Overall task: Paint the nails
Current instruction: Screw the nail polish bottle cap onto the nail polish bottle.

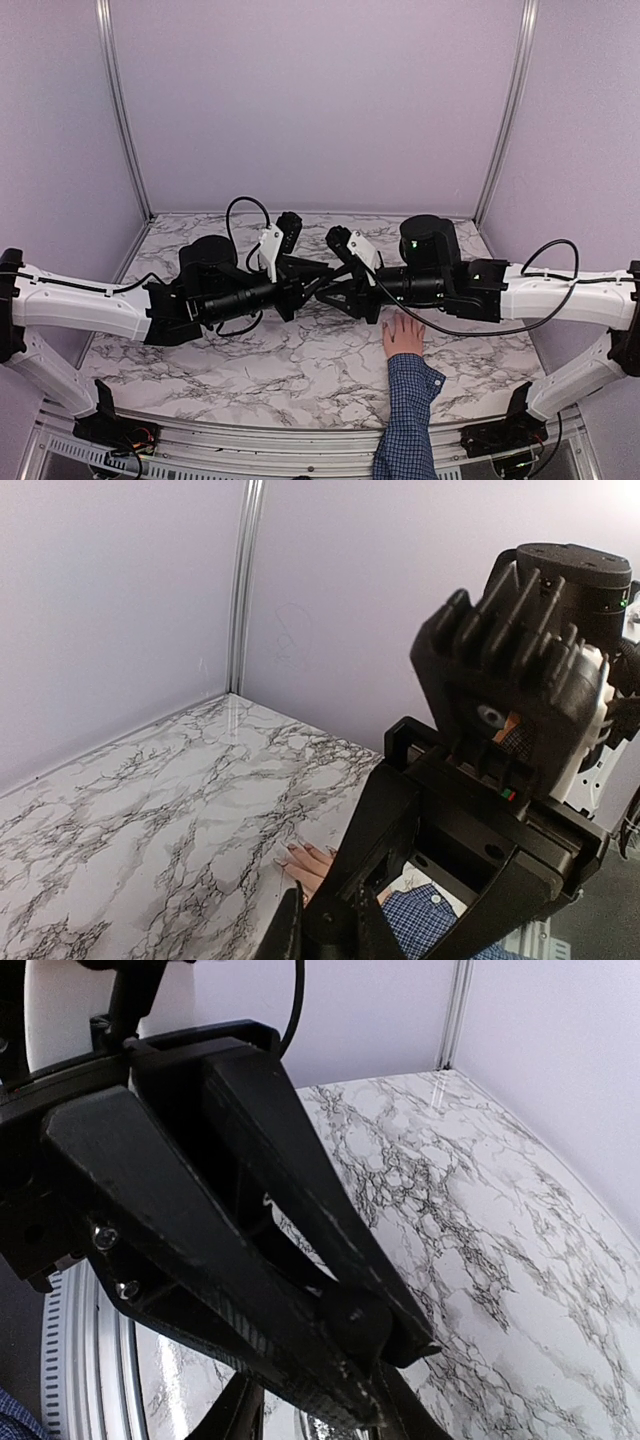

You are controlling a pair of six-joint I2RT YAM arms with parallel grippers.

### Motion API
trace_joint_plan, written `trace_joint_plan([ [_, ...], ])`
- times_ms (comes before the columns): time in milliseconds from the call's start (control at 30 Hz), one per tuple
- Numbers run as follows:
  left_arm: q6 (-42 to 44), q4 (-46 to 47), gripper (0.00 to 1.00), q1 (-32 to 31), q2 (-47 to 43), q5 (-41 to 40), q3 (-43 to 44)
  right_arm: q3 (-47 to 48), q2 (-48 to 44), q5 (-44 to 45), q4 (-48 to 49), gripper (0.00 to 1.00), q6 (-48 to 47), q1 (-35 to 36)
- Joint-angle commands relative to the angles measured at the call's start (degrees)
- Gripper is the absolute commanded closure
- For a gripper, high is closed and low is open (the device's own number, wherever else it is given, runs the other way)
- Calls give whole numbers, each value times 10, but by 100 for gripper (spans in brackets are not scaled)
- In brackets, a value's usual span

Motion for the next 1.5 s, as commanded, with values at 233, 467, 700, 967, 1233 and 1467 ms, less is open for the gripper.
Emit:
trace_joint_plan([
  [233,-20,49,100,2,-30,-11,-3,-9,-10,-3,34,59,1,2],
  [467,-24,60,100,2,-30,6,-7,-15,-21,-8,54,69,2,2],
  [700,-26,74,100,3,-37,9,-17,-22,-29,-15,61,87,0,2],
  [967,-28,80,100,10,-45,98,-30,-36,-51,-47,74,100,-5,0],
  [1233,-4,80,100,14,-48,247,-34,-52,-81,-143,94,100,-34,1],
  [1467,7,80,100,14,-38,348,-28,-61,-102,-226,110,100,-56,0],
])
